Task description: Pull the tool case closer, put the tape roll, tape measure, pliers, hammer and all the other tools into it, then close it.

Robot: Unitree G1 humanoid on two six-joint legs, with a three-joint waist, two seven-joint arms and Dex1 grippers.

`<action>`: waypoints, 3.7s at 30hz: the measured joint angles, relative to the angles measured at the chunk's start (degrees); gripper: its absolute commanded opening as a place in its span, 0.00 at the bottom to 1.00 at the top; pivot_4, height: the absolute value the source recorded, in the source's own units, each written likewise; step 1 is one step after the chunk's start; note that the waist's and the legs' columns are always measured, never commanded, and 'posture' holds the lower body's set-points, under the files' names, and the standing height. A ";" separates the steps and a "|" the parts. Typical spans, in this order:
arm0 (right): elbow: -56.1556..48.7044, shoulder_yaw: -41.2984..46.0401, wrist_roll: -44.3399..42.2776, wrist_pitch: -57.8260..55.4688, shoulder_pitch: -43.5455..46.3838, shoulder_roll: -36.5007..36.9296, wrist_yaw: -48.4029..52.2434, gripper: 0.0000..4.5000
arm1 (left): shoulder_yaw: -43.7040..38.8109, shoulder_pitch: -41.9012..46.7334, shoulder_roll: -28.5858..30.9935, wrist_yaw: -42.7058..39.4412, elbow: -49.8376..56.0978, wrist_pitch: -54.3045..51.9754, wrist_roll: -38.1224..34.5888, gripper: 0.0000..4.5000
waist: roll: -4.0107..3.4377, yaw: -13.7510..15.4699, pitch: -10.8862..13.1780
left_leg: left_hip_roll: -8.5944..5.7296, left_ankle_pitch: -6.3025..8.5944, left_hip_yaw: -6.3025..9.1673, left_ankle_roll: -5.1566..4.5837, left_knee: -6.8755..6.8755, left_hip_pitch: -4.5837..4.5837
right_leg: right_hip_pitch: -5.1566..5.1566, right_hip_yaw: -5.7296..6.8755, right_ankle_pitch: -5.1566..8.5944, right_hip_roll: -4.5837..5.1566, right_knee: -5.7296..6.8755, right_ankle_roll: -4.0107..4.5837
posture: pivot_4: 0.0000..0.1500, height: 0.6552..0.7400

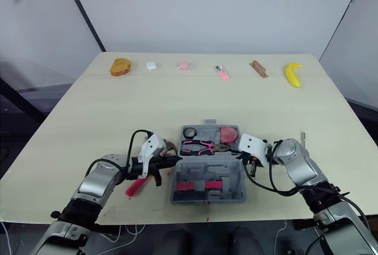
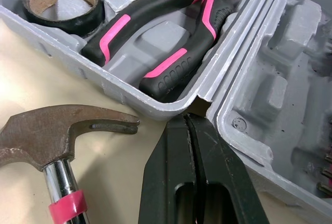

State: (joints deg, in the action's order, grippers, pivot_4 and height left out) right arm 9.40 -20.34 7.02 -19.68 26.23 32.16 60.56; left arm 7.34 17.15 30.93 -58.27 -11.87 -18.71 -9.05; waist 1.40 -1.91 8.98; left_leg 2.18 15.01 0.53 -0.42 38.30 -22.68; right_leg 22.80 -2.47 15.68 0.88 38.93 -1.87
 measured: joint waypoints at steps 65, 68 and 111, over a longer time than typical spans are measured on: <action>-19.69 51.36 -33.93 11.19 -53.00 2.78 -0.27 0.99 | -34.46 -39.03 -1.13 0.39 10.83 9.17 -25.51 0.99 | -0.26 1.17 0.20 | 0.14 0.02 -0.26 0.00 -0.03 0.06 | -0.01 -0.13 0.37 0.17 -0.13 -0.08 | 1.00 1.00; -13.18 55.84 -34.03 14.13 -55.86 3.28 1.13 0.99 | -36.01 -40.01 -0.03 -0.03 8.75 9.12 -25.33 0.99 | -0.26 1.18 0.20 | 0.14 0.02 -0.32 0.00 -0.06 0.06 | 0.00 -0.18 0.37 0.18 -0.18 -0.08 | 1.00 1.00; -32.40 28.02 -42.22 -5.27 -20.16 12.15 1.36 0.99 | -20.58 -11.78 1.42 34.41 25.28 -28.91 -17.37 0.99 | -0.29 1.31 0.32 | -0.03 0.01 0.05 0.00 -0.01 -0.09 | 0.00 -0.05 0.03 0.15 -0.09 -0.14 | 1.00 1.00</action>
State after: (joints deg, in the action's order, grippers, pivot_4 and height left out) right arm -23.00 7.67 -35.20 -24.95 6.06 44.31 61.92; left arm -13.24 5.37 32.35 -23.86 13.41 -47.62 -26.42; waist 1.11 -0.60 9.30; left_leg 2.15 15.03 0.58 -0.42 38.29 -22.78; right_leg 22.80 -2.53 15.71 1.03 38.84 -2.01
